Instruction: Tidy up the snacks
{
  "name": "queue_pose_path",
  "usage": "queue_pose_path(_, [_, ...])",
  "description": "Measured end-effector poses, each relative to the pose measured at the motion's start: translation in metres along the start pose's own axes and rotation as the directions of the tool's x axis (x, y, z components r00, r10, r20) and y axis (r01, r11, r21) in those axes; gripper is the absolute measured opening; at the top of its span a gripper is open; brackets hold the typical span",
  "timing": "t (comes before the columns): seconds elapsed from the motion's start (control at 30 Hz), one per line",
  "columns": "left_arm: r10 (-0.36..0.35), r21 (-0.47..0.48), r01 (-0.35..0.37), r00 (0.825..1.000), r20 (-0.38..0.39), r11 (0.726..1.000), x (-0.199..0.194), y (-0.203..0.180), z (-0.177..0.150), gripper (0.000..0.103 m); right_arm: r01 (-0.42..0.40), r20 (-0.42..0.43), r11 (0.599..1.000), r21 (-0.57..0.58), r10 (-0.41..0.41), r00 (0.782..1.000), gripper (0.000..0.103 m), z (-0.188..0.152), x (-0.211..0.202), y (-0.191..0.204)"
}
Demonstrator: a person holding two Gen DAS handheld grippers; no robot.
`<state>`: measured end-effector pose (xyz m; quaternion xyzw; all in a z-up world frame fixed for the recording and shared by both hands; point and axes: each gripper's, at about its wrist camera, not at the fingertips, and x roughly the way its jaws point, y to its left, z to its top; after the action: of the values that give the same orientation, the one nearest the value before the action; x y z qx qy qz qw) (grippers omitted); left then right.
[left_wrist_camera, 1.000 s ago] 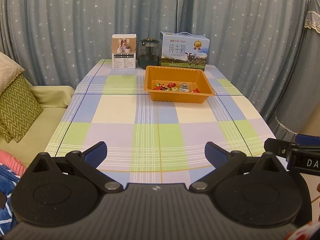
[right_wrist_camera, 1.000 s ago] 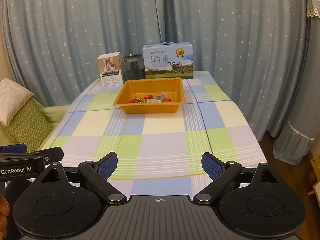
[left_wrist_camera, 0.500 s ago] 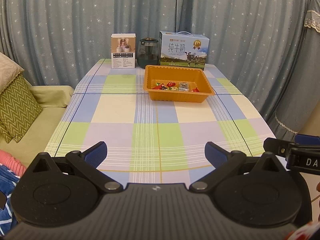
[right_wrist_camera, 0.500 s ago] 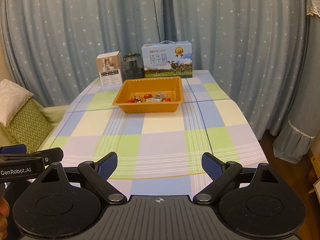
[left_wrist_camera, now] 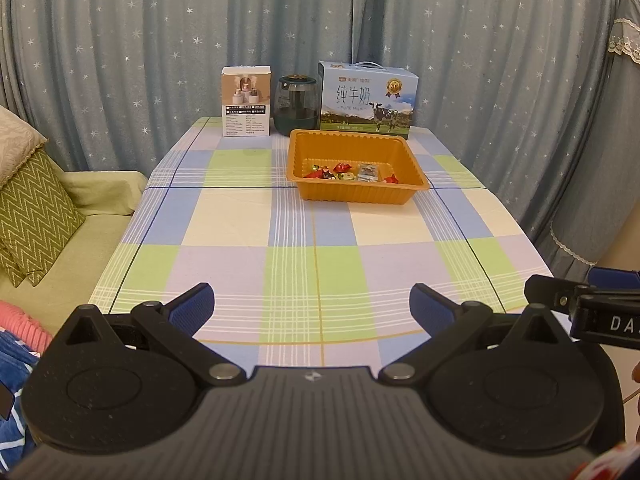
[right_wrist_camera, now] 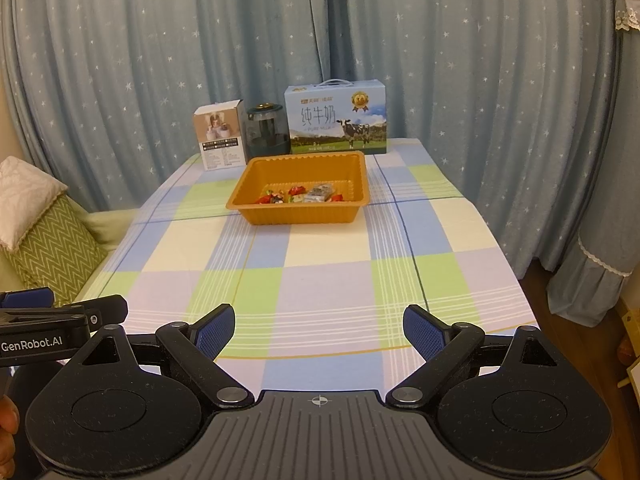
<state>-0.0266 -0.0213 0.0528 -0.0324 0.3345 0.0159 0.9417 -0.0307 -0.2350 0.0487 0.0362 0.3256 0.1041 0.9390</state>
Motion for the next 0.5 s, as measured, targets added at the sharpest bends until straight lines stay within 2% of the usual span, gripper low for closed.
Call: queue_pose_path(0.5, [-0.003,0.004,0.003,1.0,-0.004,1.0,0.0036,-0.0031,-0.0024,0.103,0.002,-0.001,1.0,0.001,-0.002,1.0,0.091,0.0,0.0016,-0.0004])
